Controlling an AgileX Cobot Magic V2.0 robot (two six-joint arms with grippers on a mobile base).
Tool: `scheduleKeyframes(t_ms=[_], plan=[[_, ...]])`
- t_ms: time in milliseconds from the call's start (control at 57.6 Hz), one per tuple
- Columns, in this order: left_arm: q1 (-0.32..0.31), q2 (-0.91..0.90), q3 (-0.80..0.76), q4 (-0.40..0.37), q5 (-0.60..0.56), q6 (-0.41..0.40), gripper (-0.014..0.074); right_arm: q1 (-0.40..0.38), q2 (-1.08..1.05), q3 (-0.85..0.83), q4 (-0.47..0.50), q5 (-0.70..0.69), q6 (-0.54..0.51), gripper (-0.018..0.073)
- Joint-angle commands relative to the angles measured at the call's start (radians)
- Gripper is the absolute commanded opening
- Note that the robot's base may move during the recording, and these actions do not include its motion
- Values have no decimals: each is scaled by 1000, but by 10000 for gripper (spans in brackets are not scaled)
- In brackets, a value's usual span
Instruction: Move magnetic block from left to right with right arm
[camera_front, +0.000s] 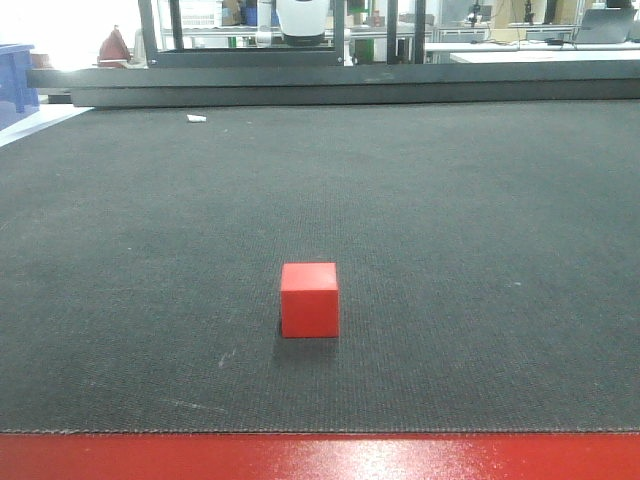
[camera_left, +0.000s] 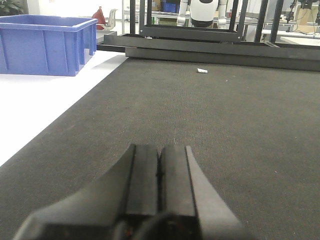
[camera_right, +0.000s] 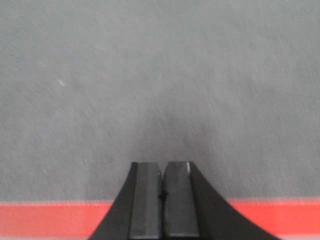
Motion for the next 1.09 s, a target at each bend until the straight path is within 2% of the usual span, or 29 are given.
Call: scheduleKeyframes(t_ms=[0,69,122,156,208,278,400,469,695,1077], plan=[[-7,-11,7,-3,-78,-7,-126,27,48,-66,-43,25,71,106],[-7,-11,7,-3,-78,-7,-126,60,91,-85,-45,69,102,211],[-7,-11,7,-3,-78,-7,-126,86,124,-95,-45,90,119,319],[-7,-11,7,-3,-78,-7,-126,110,153,-104,-45,97,137,432],[-7,-11,7,-3,-78,-7,-126,138,189,-115,-45,100,166,536],[-7,-11,7,-3,-78,-7,-126,178,245,-136,-45,112,241,627],[-7,-11,7,-3,-78,-7,-126,246,354,-191,-50,148,416,609],[-7,-11,7,-3,-78,-7,-126,291,415,-227,-52,165,460,609],[-7,-11,7,-3,-78,-7,-126,458,637,-393,-50,200,464,609],[-7,-11,7,-3,-78,-7,-126,633,1031,-782,4,265,464,609]])
